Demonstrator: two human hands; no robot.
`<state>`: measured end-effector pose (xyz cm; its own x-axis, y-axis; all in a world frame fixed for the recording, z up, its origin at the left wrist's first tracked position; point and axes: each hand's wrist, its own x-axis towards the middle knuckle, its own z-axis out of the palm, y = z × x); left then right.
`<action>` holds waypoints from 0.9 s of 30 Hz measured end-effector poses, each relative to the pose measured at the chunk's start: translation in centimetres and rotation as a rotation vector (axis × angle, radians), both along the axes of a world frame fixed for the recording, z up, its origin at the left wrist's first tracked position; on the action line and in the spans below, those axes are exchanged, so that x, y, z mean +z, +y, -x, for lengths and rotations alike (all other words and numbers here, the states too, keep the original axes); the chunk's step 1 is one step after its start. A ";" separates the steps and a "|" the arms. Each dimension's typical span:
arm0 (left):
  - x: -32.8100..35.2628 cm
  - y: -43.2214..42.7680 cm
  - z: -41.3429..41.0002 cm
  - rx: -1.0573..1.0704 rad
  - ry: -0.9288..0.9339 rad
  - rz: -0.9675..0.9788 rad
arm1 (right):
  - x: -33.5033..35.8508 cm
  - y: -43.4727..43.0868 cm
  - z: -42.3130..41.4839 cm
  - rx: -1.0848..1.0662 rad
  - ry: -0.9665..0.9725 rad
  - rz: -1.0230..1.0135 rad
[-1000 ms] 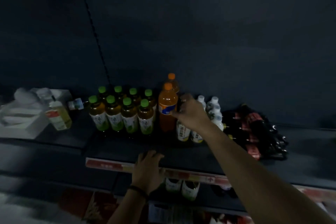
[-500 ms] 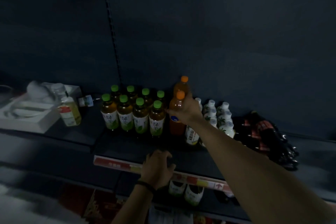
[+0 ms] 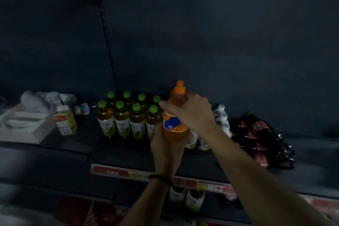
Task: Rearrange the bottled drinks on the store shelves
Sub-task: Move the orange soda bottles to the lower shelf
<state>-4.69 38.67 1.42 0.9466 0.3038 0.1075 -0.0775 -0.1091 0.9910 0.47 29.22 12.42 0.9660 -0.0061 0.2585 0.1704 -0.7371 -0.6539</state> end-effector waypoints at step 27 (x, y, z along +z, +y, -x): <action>-1.5 -7.4 7.1 -0.767 0.158 0.233 | -4.4 -16.6 14.6 -0.012 0.257 -0.770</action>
